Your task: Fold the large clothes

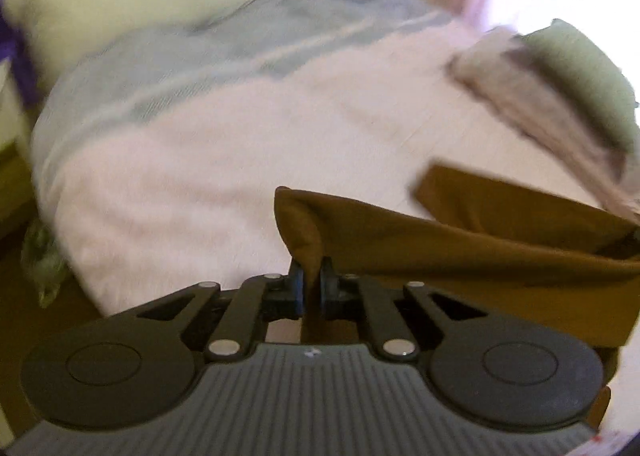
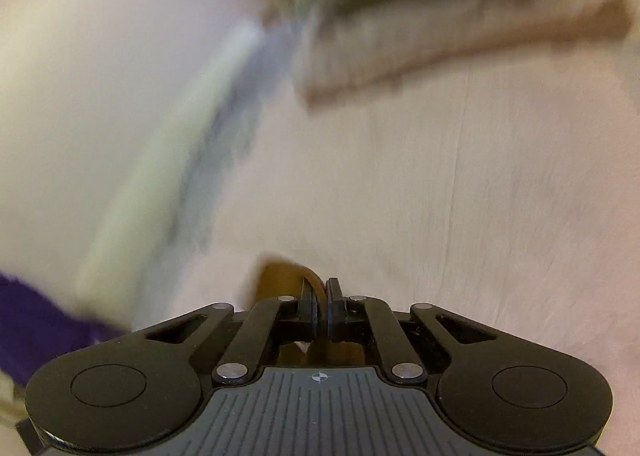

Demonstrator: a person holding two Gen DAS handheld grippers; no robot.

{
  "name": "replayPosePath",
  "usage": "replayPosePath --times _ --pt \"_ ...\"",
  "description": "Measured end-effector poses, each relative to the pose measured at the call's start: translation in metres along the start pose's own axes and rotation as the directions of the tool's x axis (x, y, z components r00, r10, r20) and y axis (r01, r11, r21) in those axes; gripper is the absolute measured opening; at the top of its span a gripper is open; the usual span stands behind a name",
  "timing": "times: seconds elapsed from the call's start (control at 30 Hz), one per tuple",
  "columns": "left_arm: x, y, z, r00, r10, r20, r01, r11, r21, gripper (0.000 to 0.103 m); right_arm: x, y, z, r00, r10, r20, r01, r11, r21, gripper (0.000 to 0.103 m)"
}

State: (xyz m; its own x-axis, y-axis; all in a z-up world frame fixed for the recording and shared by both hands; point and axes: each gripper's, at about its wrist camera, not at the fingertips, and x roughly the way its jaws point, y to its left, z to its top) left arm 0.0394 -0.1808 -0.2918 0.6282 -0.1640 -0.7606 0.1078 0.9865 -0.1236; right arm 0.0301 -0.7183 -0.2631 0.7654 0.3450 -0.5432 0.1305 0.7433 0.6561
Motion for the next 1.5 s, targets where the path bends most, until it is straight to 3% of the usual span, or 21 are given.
replayPosePath --times 0.13,0.2,0.27,0.33,0.43,0.47,0.53,0.6,0.7,0.87,0.97,1.03,1.1,1.17,1.2,1.23,1.27,1.33,1.4,1.43,1.5 --pt "-0.015 -0.029 0.062 0.989 -0.074 0.126 0.062 0.993 0.099 0.005 -0.066 0.023 0.043 0.974 -0.024 0.223 0.031 0.999 -0.029 0.001" --pt "-0.019 -0.039 0.098 0.973 -0.143 0.182 0.124 0.986 0.109 0.005 -0.093 0.043 0.061 0.938 -0.053 0.341 0.079 0.995 -0.063 0.001" --pt "-0.015 -0.047 0.13 0.955 -0.193 0.225 0.168 0.978 0.128 0.006 -0.112 0.056 0.077 0.884 -0.126 0.45 0.184 0.979 -0.087 0.001" --pt "0.006 -0.058 0.167 0.944 -0.249 0.216 0.229 0.967 0.115 0.013 -0.109 0.057 0.092 0.847 -0.229 0.479 0.284 0.958 -0.045 0.001" --pt "0.067 -0.073 0.211 0.948 -0.286 0.14 0.275 0.957 0.093 0.032 -0.075 0.02 0.118 0.806 -0.433 0.404 0.429 0.897 0.106 0.007" --pt "0.088 -0.078 0.221 0.956 -0.273 0.111 0.262 0.96 0.102 0.032 -0.064 0.004 0.119 0.791 -0.512 0.335 0.484 0.858 0.171 0.011" --pt "0.13 -0.083 0.234 0.97 -0.241 0.044 0.233 0.963 0.132 0.032 -0.055 -0.015 0.106 0.777 -0.571 0.266 0.512 0.818 0.261 0.011" --pt "0.159 -0.084 0.233 0.969 -0.244 -0.029 0.245 0.956 0.159 0.032 -0.057 -0.028 0.072 0.783 -0.579 0.226 0.502 0.804 0.319 0.017" --pt "0.185 -0.08 0.211 0.954 -0.27 -0.133 0.294 0.932 0.212 0.034 -0.054 -0.042 0.013 0.77 -0.627 0.12 0.546 0.744 0.384 0.022" --pt "0.218 -0.109 0.155 0.895 -0.328 -0.3 0.417 0.855 0.308 0.039 -0.061 -0.048 -0.079 0.738 -0.675 -0.013 0.586 0.632 0.507 0.022" --pt "0.224 -0.156 0.127 0.891 -0.346 -0.294 0.454 0.695 0.557 0.051 -0.069 -0.056 -0.107 0.708 -0.703 -0.066 0.61 0.561 0.56 0.022" --pt "0.226 -0.189 0.108 0.891 -0.364 -0.27 0.437 0.531 0.726 0.051 -0.082 -0.061 -0.117 0.682 -0.727 -0.079 0.624 0.523 0.581 0.022" --pt "0.224 -0.218 0.082 0.882 -0.399 -0.251 0.393 0.328 0.859 0.053 -0.097 -0.065 -0.125 0.66 -0.748 -0.077 0.622 0.485 0.615 0.022" --pt "0.223 -0.241 0.047 0.851 -0.455 -0.264 0.327 0.064 0.943 0.06 -0.111 -0.072 -0.13 0.648 -0.758 -0.074 0.608 0.457 0.649 0.022" --pt "0.223 -0.247 0.031 0.837 -0.473 -0.275 0.289 -0.043 0.956 0.063 -0.116 -0.075 -0.136 0.641 -0.764 -0.076 0.604 0.441 0.665 0.022" --pt "0.225 -0.253 0.014 0.825 -0.492 -0.277 0.238 -0.142 0.961 0.063 -0.12 -0.077 -0.139 0.635 -0.769 -0.08 0.602 0.427 0.675 0.022" --pt "0.231 -0.258 -0.002 0.817 -0.508 -0.272 0.19 -0.207 0.96 0.063 -0.122 -0.08 -0.142 0.628 -0.773 -0.085 0.601 0.413 0.684 0.023" --pt "0.24 -0.268 -0.021 0.805 -0.52 -0.287 0.169 -0.263 0.95 0.061 -0.125 -0.083 -0.147 0.619 -0.777 -0.114 0.611 0.386 0.691 0.023" --pt "0.25 -0.277 -0.024 0.793 -0.514 -0.328 0.213 -0.271 0.939 0.024 -0.128 -0.085 -0.153 0.612 -0.78 -0.13 0.616 0.367 0.697 0.023" --pt "0.253 -0.28 -0.02 0.786 -0.504 -0.357 0.25 -0.269 0.93 0.005 -0.128 -0.086 -0.155 0.614 -0.777 -0.138 0.616 0.363 0.699 0.023" --pt "0.243 -0.271 0.0 0.763 -0.546 -0.345 0.284 -0.196 0.939 0.004 -0.13 -0.087 -0.158 0.623 -0.769 -0.144 0.617 0.37 0.694 0.023"
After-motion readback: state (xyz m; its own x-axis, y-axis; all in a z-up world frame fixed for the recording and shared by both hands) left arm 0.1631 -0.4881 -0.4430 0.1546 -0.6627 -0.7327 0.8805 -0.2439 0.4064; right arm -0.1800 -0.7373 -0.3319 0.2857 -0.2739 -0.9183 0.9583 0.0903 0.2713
